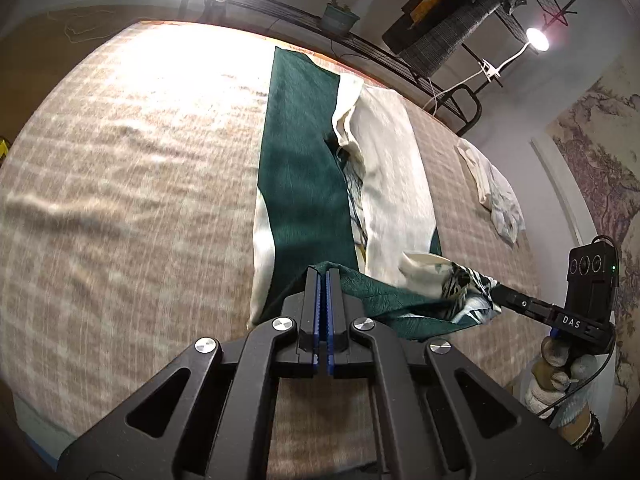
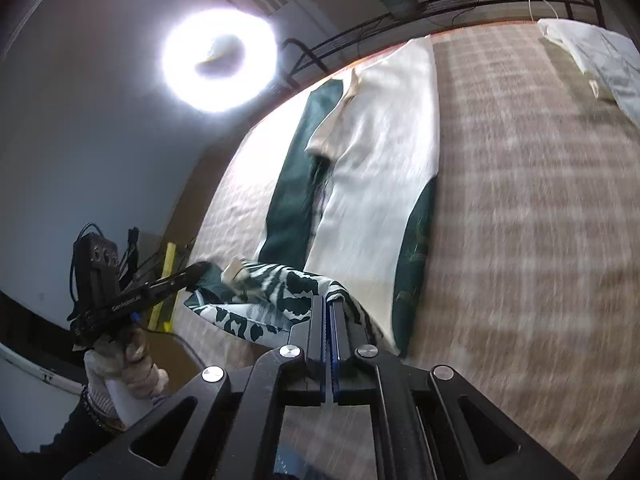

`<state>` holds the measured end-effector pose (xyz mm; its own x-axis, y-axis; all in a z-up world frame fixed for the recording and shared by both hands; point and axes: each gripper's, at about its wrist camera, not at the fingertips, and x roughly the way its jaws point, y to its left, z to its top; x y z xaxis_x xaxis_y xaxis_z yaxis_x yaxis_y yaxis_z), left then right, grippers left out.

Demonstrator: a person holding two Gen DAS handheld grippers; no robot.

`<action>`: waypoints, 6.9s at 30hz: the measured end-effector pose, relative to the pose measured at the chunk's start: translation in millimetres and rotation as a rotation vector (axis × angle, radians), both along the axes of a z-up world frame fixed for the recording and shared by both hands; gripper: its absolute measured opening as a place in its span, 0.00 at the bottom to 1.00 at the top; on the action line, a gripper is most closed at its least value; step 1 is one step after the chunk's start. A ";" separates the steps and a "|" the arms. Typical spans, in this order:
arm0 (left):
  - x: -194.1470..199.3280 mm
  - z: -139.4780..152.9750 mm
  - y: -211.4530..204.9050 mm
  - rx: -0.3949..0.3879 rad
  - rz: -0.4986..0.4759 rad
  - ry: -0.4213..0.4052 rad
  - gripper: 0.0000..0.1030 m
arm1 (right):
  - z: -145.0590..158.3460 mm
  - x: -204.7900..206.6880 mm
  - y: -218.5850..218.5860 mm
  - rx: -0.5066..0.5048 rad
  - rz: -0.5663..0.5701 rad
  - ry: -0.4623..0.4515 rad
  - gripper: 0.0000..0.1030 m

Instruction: Fold small clothes

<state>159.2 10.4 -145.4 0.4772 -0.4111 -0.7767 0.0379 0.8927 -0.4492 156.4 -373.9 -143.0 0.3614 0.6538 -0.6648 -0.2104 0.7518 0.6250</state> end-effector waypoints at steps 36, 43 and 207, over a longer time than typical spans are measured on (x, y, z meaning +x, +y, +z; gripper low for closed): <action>112.1 -18.0 1.7 0.089 0.099 -0.023 0.39 | -27.2 117.8 -16.7 -0.066 -0.170 0.032 0.34; 117.7 -17.0 3.7 0.140 0.104 -0.038 0.39 | -24.5 114.5 -16.8 -0.105 -0.168 0.013 0.34; 45.4 -11.9 -14.3 0.239 0.019 -0.035 0.06 | 17.3 113.1 121.5 -0.243 0.040 -0.279 0.14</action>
<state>204.6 -3.8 -157.3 0.5118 -0.2078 -0.8336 0.0320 0.9742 -0.2233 269.5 -252.4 -125.7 0.5277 0.5062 -0.6821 -0.3796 0.8589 0.3437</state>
